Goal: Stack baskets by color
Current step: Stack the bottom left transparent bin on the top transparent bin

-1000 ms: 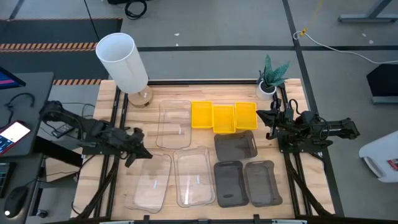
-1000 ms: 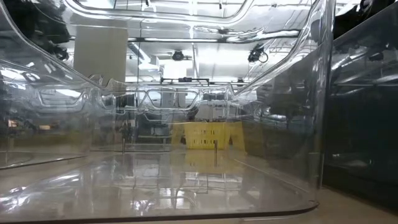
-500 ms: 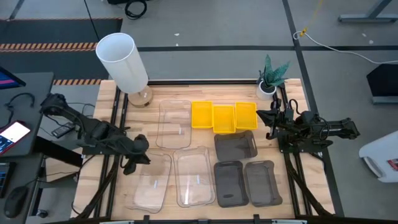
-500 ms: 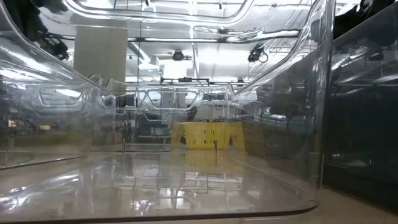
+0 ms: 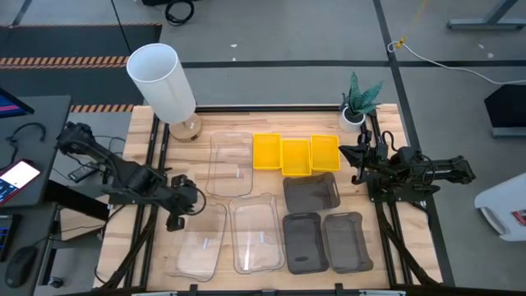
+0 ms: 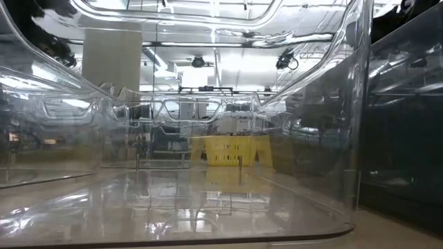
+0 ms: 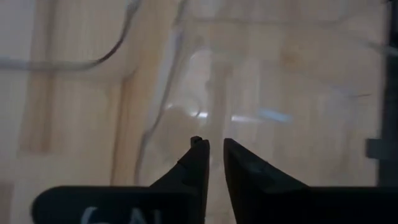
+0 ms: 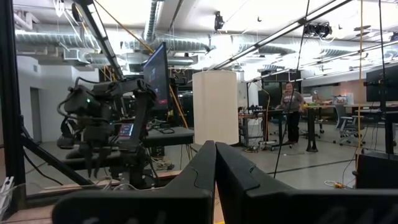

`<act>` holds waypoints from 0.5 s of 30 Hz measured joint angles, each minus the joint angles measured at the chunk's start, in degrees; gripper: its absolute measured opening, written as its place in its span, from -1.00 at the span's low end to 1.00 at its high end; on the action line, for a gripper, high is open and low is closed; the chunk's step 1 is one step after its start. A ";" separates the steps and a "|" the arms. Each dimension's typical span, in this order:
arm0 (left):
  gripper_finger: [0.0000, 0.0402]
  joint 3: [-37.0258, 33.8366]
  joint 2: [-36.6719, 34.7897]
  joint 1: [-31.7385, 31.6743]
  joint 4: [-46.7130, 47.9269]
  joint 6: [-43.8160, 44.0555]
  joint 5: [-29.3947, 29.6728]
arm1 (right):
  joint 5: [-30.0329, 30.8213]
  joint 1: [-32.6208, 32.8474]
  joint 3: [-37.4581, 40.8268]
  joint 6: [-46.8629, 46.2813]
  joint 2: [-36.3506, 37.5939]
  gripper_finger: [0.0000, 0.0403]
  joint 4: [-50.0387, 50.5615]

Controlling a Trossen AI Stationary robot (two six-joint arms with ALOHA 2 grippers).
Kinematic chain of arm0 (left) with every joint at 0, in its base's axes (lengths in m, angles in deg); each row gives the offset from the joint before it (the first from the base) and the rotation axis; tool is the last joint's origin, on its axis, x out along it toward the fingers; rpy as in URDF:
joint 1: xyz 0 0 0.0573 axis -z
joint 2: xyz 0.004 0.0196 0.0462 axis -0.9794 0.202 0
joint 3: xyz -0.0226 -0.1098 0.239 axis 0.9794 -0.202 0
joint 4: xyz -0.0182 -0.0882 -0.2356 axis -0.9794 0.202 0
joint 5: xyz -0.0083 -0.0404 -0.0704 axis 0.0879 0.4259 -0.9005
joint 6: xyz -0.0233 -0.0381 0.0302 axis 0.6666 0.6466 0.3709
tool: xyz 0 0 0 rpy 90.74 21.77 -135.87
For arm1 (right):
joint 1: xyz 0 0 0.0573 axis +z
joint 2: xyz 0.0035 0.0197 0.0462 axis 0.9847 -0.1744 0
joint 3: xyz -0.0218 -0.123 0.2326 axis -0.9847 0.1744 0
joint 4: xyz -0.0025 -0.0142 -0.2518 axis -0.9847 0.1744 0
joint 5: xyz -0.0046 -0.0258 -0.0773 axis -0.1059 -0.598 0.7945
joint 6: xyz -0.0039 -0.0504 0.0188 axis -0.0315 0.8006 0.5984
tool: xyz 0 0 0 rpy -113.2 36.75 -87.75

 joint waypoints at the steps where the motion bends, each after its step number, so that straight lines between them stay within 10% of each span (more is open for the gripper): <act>1: -0.67 0.00 0.22 -0.13 1.41 0.51 -0.29 | 0.01 0.00 0.02 -0.02 0.00 -0.92 0.02; 15: -0.21 11.82 5.85 0.16 16.88 -1.36 3.86 | 0.00 0.00 0.00 0.00 0.00 -0.92 0.00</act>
